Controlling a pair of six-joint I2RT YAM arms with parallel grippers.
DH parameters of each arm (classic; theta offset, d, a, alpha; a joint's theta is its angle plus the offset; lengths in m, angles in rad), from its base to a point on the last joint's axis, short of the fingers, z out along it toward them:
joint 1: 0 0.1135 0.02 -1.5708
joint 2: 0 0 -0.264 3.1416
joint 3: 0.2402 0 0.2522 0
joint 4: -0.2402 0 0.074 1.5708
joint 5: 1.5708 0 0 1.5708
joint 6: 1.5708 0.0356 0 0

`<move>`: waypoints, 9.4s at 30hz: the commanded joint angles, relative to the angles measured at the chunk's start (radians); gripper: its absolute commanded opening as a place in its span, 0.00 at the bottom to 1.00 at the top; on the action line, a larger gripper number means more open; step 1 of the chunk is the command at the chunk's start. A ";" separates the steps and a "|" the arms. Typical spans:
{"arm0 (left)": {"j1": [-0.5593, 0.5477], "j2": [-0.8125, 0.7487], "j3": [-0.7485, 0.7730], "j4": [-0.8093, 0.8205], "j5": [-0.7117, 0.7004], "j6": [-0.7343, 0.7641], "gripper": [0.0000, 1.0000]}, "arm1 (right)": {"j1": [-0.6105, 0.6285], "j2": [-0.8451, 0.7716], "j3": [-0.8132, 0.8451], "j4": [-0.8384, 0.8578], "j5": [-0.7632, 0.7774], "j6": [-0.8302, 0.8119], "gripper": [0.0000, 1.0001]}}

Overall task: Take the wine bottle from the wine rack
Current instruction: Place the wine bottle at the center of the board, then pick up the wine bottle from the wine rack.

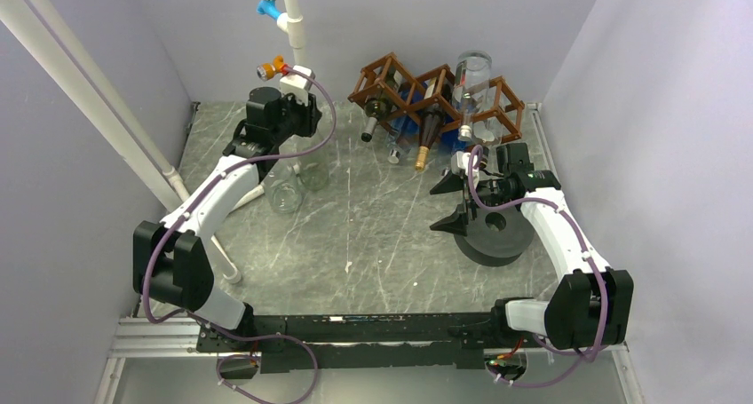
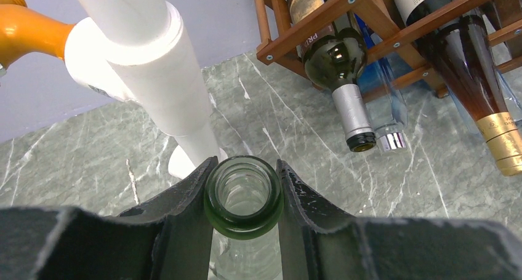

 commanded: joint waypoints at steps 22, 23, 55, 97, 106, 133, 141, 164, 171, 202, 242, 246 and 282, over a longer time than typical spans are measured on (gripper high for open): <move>0.057 -0.146 0.107 0.166 0.015 0.000 0.00 | -0.006 -0.020 -0.001 0.021 -0.058 -0.032 1.00; 0.060 -0.147 0.112 0.160 0.015 0.000 0.00 | -0.007 -0.020 -0.001 0.020 -0.058 -0.032 1.00; 0.166 -0.024 0.202 0.251 -0.212 0.004 0.00 | -0.007 -0.017 -0.002 0.010 -0.058 -0.045 1.00; 0.167 0.169 0.187 0.389 -0.392 -0.107 0.29 | -0.006 0.000 0.000 0.004 -0.055 -0.051 1.00; 0.167 0.134 0.182 0.379 -0.405 -0.097 0.62 | -0.005 0.000 0.000 0.003 -0.058 -0.053 1.00; 0.167 -0.066 0.144 0.283 -0.293 -0.215 0.84 | -0.007 -0.008 0.006 -0.018 -0.062 -0.070 1.00; 0.167 -0.151 0.101 0.249 -0.144 -0.279 0.92 | -0.008 -0.016 0.007 -0.024 -0.064 -0.076 1.00; 0.138 -0.294 -0.043 0.144 0.250 -0.463 1.00 | -0.044 -0.028 0.017 -0.063 -0.070 -0.103 1.00; 0.093 -0.295 -0.036 0.045 0.330 -0.466 1.00 | -0.067 -0.040 0.023 -0.077 -0.092 -0.100 1.00; 0.009 -0.485 -0.396 -0.005 0.501 -0.485 1.00 | -0.275 -0.089 0.329 0.042 -0.002 0.567 1.00; 0.009 -0.365 -0.341 -0.175 0.604 -0.387 0.99 | -0.148 0.310 0.447 0.457 0.771 1.374 0.93; 0.009 -0.368 -0.340 -0.177 0.605 -0.384 1.00 | -0.146 0.354 0.457 0.488 0.787 1.410 0.92; 0.019 -0.394 -0.336 -0.194 0.583 -0.358 0.99 | -0.123 0.541 0.498 0.664 0.649 1.533 0.65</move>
